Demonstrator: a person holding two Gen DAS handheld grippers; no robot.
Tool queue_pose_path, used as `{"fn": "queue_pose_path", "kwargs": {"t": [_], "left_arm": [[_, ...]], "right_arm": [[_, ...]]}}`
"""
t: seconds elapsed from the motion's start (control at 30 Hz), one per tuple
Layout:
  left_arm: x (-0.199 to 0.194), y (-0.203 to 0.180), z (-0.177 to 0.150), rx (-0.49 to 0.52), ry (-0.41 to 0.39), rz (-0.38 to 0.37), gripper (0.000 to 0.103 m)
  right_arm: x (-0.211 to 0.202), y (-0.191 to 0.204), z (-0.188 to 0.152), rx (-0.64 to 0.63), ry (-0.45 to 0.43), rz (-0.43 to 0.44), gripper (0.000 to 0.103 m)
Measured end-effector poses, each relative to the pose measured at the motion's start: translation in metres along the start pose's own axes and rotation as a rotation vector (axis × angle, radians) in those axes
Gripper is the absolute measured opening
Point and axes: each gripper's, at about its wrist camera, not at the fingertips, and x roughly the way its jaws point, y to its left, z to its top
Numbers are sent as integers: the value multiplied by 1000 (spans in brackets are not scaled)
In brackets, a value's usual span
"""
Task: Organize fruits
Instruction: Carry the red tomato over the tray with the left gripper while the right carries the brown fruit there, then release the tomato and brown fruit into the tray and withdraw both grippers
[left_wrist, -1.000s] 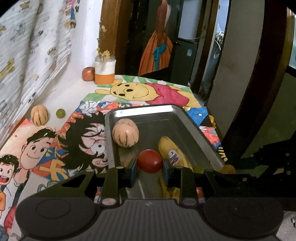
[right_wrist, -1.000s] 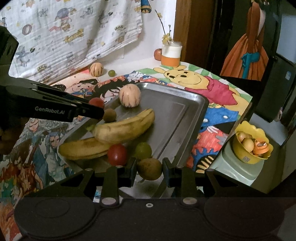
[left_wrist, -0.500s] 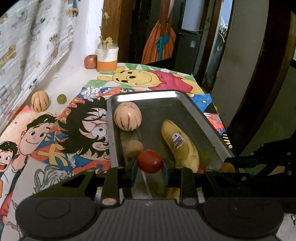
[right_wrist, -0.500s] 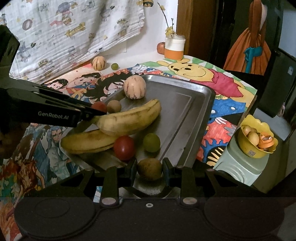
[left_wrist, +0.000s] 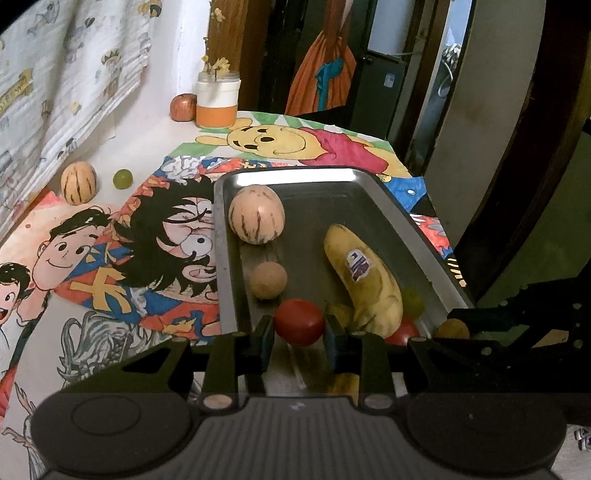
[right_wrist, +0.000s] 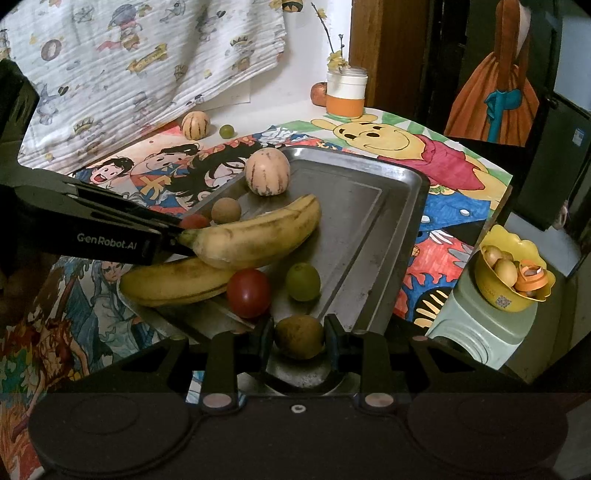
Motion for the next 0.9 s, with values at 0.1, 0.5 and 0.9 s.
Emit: {"fn": "queue_pose_path", "kwargs": {"t": [0.1, 0.5, 0.9], "left_arm": [[1, -1, 0, 0, 3, 0, 32], [-3, 0, 1, -16, 11, 6, 37], [-46, 6, -9, -72, -98, 62, 85]], "right_arm": [[0, -1, 0, 8, 1, -3, 32], [-11, 0, -6, 48, -24, -17, 49], [-48, 10, -13, 108, -107, -62, 92]]}}
